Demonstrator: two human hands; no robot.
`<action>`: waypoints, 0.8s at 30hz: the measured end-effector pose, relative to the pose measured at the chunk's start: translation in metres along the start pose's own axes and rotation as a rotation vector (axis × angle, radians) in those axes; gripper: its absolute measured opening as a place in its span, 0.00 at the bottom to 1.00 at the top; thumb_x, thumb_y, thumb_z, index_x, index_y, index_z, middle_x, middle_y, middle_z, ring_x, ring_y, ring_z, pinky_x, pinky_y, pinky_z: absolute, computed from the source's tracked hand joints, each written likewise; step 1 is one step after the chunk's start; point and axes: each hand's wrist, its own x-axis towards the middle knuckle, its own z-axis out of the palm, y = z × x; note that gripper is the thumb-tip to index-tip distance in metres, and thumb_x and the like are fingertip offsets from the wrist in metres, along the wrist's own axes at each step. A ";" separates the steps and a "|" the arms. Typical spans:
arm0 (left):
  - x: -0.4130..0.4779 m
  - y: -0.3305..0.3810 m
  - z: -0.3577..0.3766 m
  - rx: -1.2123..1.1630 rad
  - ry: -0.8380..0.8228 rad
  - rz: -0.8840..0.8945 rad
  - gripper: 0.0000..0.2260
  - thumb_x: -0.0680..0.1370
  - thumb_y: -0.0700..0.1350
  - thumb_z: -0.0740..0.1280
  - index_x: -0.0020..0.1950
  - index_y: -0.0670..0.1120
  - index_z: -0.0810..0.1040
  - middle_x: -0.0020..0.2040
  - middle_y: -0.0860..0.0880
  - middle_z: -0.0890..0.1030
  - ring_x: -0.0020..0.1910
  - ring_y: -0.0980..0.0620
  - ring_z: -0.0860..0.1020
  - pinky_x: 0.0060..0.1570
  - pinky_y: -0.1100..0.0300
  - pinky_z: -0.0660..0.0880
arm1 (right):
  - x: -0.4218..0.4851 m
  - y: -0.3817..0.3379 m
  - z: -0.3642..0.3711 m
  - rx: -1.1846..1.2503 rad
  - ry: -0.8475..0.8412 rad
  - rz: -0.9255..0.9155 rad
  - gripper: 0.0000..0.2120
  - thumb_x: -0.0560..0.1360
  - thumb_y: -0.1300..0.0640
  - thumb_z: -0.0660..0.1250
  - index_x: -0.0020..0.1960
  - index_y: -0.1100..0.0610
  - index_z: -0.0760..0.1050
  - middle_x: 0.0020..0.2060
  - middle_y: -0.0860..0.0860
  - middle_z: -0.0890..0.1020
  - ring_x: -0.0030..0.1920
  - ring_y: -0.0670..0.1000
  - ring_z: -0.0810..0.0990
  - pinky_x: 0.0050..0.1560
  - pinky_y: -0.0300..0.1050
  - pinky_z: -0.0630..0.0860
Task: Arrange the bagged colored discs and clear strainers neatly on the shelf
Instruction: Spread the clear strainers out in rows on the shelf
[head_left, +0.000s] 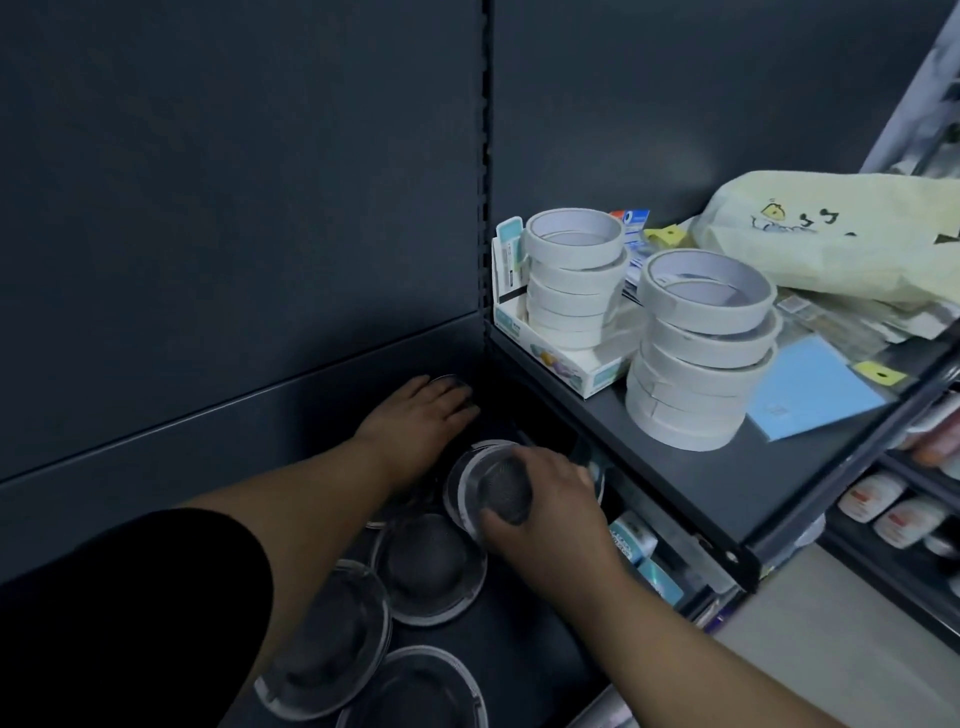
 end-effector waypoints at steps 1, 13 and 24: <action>0.004 0.000 0.002 0.029 -0.001 0.015 0.24 0.82 0.43 0.52 0.78 0.50 0.51 0.79 0.46 0.51 0.77 0.47 0.48 0.74 0.51 0.44 | 0.000 0.000 0.002 -0.003 0.002 0.002 0.32 0.66 0.37 0.60 0.67 0.50 0.70 0.63 0.48 0.74 0.62 0.53 0.70 0.65 0.44 0.67; 0.003 -0.011 0.011 0.087 0.288 0.037 0.20 0.70 0.43 0.53 0.50 0.44 0.83 0.49 0.45 0.83 0.47 0.45 0.82 0.56 0.52 0.76 | 0.001 -0.005 0.006 -0.010 -0.038 0.005 0.30 0.68 0.43 0.68 0.68 0.50 0.69 0.64 0.48 0.74 0.62 0.53 0.70 0.65 0.40 0.65; -0.121 0.004 0.010 -0.589 0.444 -0.554 0.27 0.68 0.42 0.73 0.66 0.43 0.71 0.65 0.45 0.74 0.63 0.44 0.72 0.66 0.54 0.68 | -0.012 -0.058 0.012 -0.013 -0.017 -0.159 0.28 0.66 0.51 0.73 0.65 0.53 0.73 0.59 0.50 0.78 0.62 0.52 0.72 0.60 0.37 0.61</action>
